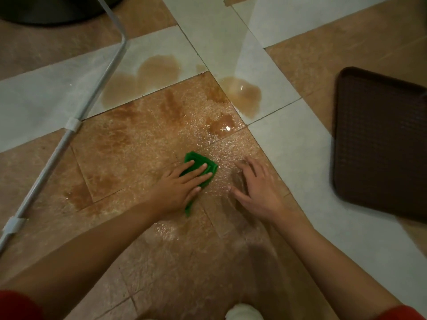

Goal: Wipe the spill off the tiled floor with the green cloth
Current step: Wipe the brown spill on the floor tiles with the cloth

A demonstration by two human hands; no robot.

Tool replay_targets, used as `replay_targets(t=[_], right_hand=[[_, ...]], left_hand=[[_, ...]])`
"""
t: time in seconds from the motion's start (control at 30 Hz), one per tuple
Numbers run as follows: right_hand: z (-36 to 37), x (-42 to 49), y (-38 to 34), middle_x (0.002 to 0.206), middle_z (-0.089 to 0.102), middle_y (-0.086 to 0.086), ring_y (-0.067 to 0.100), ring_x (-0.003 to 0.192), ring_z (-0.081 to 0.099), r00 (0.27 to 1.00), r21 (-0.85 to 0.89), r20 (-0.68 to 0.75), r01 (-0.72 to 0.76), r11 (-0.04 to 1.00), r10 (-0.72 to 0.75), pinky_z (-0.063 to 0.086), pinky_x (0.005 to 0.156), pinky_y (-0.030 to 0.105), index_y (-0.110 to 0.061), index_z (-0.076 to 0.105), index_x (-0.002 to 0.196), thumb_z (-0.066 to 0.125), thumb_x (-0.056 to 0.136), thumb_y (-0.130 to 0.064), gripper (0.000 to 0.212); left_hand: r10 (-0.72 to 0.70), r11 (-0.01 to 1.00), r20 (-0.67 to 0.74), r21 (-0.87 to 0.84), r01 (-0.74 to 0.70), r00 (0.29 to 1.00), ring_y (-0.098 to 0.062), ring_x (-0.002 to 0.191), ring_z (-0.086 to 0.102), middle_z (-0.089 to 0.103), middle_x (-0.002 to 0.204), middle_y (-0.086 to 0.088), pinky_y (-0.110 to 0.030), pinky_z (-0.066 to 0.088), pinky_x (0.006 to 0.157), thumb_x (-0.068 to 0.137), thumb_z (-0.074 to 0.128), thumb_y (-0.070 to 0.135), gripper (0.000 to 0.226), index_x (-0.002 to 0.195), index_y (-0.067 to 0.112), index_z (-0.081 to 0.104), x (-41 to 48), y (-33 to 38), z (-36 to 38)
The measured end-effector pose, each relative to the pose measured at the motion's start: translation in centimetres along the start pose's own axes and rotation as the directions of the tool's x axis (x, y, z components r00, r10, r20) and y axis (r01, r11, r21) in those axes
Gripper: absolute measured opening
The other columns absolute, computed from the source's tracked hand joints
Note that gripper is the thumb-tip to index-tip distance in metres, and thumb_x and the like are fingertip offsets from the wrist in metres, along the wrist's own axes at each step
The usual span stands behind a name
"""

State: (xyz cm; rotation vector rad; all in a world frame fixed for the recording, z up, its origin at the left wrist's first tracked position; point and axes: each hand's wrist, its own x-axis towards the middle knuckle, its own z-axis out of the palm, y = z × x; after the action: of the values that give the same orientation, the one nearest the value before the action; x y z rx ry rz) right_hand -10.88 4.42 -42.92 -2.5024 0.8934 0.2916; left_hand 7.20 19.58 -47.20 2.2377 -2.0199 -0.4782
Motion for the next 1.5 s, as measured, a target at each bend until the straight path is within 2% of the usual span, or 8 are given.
replay_targets(t=[0.27,0.47,0.6,0.8,0.93,1.07,1.33,1.5], right_hand=[[-1.0,-0.5,1.7,0.157,0.014,0.002,0.021,0.144,0.008,0.999,-0.017,-0.034,-0.024,1.000,0.023,0.009,0.118,0.039,-0.023,0.025,0.146,0.042,0.091,-0.056,0.066],[-0.6,-0.2,2.7,0.156,0.017,0.004,0.022,0.144,0.009,0.998,0.000,-0.051,-0.041,0.999,0.041,0.011,0.118,0.041,-0.021,0.029,0.144,0.039,0.091,-0.055,0.064],[-0.7,-0.9,4.0,0.153,0.023,0.005,0.023,0.142,0.016,0.994,0.028,-0.084,-0.067,0.997,0.069,0.015,0.117,0.042,-0.022,0.033,0.142,0.039,0.089,-0.058,0.065],[-1.4,-1.4,5.4,0.154,0.023,0.007,0.024,0.142,0.016,0.989,0.030,-0.102,-0.105,0.994,0.108,0.014,0.118,0.041,-0.018,0.033,0.143,0.032,0.084,-0.059,0.071],[-1.3,-1.7,6.1,0.155,0.021,0.007,0.024,0.143,0.014,0.987,0.060,-0.104,-0.121,0.991,0.126,0.013,0.117,0.039,-0.019,0.032,0.143,0.036,0.090,-0.054,0.064],[-1.0,-2.1,6.7,0.155,0.019,0.004,0.023,0.143,0.011,0.985,0.101,-0.093,-0.137,0.985,0.146,0.016,0.118,0.041,-0.023,0.031,0.143,0.032,0.088,-0.062,0.067],[-0.9,-3.6,8.0,0.153,0.023,0.004,0.020,0.141,0.014,0.972,0.203,-0.132,-0.163,0.966,0.192,0.017,0.116,0.038,-0.023,0.037,0.141,0.014,0.082,-0.070,0.079],[-1.3,-3.4,7.7,0.153,0.025,0.003,0.017,0.141,0.014,0.965,0.277,-0.155,-0.165,0.947,0.214,0.017,0.116,0.037,-0.024,0.038,0.141,0.009,0.083,-0.069,0.079]], left_hand=[[-0.118,0.992,-0.021,-0.039,0.117,0.993,-0.025,0.141,0.018,0.016,0.148,0.009,-0.051,0.029,0.105,0.092,-0.008,0.053,0.056,0.142,0.033,0.010,3.9,1.4,0.2],[0.147,0.986,0.045,0.070,-0.150,0.988,-0.022,0.128,0.045,0.047,0.138,0.008,-0.028,0.047,0.081,0.098,0.011,0.042,0.049,0.135,0.027,0.040,3.7,5.1,0.7],[0.278,0.960,-0.005,0.041,-0.278,0.961,-0.022,0.131,0.041,0.046,0.139,0.008,-0.031,0.038,0.093,0.099,0.014,0.040,0.048,0.135,0.028,0.045,4.5,3.5,0.4],[0.012,1.000,-0.009,-0.027,-0.013,1.000,-0.023,0.142,0.015,0.020,0.151,0.010,-0.040,0.026,0.105,0.095,0.008,0.045,0.053,0.146,0.032,0.018,7.8,6.2,-0.2],[0.160,0.987,0.070,-0.027,-0.158,0.985,-0.017,0.142,-0.001,0.003,0.149,0.012,-0.035,0.009,0.113,0.093,0.001,0.046,0.051,0.142,0.032,0.002,7.3,9.3,0.7],[0.319,0.947,0.056,0.019,-0.321,0.946,-0.024,0.135,0.035,0.041,0.142,0.006,-0.038,0.038,0.102,0.097,0.022,0.040,0.047,0.138,0.026,0.038,7.1,8.7,1.2],[-0.056,0.998,0.007,-0.042,0.056,0.998,-0.019,0.144,0.002,0.008,0.155,0.011,-0.039,0.017,0.113,0.099,0.013,0.041,0.048,0.146,0.034,0.008,10.9,9.1,-0.1],[0.228,0.974,0.081,-0.037,-0.226,0.970,-0.016,0.141,-0.003,0.004,0.150,0.012,-0.036,0.006,0.114,0.097,0.009,0.045,0.048,0.143,0.033,0.004,8.1,11.3,1.3]])
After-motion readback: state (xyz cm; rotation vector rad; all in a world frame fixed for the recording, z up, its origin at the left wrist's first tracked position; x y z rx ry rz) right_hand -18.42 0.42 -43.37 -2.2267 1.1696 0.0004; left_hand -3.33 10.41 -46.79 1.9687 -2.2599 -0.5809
